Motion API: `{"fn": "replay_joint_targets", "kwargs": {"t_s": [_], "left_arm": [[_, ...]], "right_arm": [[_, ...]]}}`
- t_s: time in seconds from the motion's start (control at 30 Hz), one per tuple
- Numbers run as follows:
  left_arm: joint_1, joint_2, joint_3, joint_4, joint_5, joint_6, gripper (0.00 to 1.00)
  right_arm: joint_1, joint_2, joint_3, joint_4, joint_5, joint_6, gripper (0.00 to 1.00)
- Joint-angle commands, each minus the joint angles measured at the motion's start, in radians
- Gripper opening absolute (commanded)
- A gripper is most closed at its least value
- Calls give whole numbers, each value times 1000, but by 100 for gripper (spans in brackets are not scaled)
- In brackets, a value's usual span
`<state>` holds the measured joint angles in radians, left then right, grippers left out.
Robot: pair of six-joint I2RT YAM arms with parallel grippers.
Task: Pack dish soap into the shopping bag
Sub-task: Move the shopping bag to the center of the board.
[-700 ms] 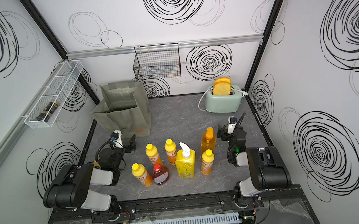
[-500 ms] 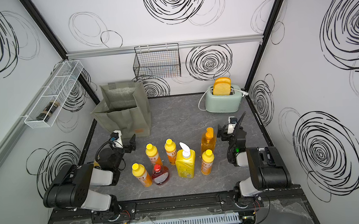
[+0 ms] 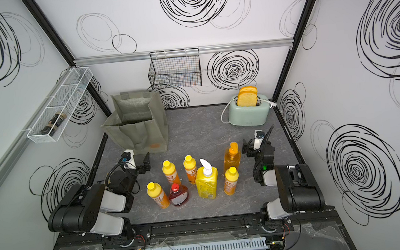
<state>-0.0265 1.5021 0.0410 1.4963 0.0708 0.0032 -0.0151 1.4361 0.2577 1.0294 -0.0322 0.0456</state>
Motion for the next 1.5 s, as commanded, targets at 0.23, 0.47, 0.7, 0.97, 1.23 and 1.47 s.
{"fn": "replay_joint_targets", "kwargs": {"t_s": [0.23,0.47,0.7,0.97,1.23,1.47], "left_arm": [[-87,-292,-36,-8,-209,47,96],[-134,-636,95,-407,-421,-166,96],[-94,-759,509,-1126,-367,-505,96],[17,-621,886,-1361,-204,-518,96],[101,-163,1506,-1894,-179,-219,96],[123,38,1702,-2094,-192,-137,98]], "right_arm": [[-3,-287,91,-261,66,17,98],[-43,-390,348,-687,89,297,98],[-147,-381,513,-797,-343,355,77],[-111,-318,677,-925,-597,318,78],[21,-267,754,-933,-673,282,81],[158,-172,873,-983,-699,220,86]]}}
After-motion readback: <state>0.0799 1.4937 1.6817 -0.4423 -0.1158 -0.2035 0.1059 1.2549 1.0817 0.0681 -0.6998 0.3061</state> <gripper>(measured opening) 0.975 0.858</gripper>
